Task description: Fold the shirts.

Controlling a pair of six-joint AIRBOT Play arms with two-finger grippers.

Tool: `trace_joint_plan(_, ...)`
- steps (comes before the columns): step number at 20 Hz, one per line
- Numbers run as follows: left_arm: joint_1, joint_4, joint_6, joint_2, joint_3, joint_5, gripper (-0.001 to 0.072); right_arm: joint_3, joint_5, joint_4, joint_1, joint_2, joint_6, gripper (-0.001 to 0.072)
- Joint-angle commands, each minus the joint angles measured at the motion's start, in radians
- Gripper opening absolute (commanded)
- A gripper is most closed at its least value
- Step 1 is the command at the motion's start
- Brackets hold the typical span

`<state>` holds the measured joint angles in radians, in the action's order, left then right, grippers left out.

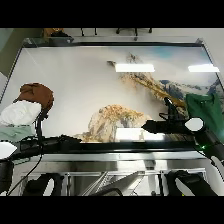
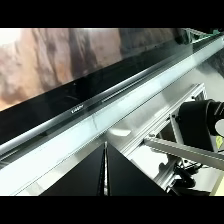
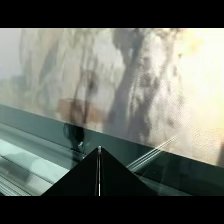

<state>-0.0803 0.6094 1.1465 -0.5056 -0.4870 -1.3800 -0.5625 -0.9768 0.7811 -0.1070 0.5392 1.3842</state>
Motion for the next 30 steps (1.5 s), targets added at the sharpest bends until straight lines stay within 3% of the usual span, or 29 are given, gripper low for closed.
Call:
trace_joint_plan(1,0.001,0.001,-0.001,0.001,0.000,0.000,0.0017,0.000,0.001,0.000,-0.001,-0.001,0.000,0.0020)
trace_joint_plan(4,0.001,0.039,0.001,0.000,-0.010,0.020,0.0015,0.000,0.001,0.000,-0.001,-0.001,0.000,0.0019)
trace_joint_plan(7,0.000,0.398,0.101,0.000,-0.143,0.139,0.0014,0.000,0.001,0.000,-0.001,-0.001,0.000,0.0019)
trace_joint_plan(9,0.000,0.664,0.105,-0.027,-0.269,0.243,0.0019,0.000,0.001,0.000,-0.001,-0.001,0.000,0.0020)
trace_joint_plan(10,0.000,0.768,0.105,-0.063,-0.327,0.293,0.0079,0.000,0.001,0.000,-0.001,-0.001,0.000,0.0020)
trace_joint_plan(11,0.000,0.864,0.105,-0.114,-0.380,0.360,0.0524,0.000,0.001,0.000,-0.001,-0.001,0.000,0.0020)
trace_joint_plan(12,0.000,0.924,0.118,-0.170,-0.420,0.426,0.0704,0.000,0.001,0.000,-0.001,-0.001,0.001,0.0020)
trace_joint_plan(16,0.000,1.086,0.119,-0.521,-0.615,0.512,0.0703,0.000,0.000,0.000,-0.001,-0.001,0.000,0.0019)
trace_joint_plan(20,-0.002,1.283,0.169,-0.948,-0.872,0.402,0.0704,0.000,0.001,0.000,-0.001,-0.001,0.000,0.0020)
trace_joint_plan(23,-0.010,1.329,0.183,-1.210,-1.058,0.314,0.0704,0.000,0.001,0.000,-0.001,-0.001,0.000,0.0019)
trace_joint_plan(27,-0.045,1.337,0.235,-1.401,-1.207,0.251,0.0704,0.000,0.001,0.000,-0.001,0.000,0.000,0.0019)
trace_joint_plan(30,-0.084,1.334,0.276,-1.478,-1.291,0.125,0.0699,0.000,0.001,0.000,-0.001,0.002,0.000,0.0019)
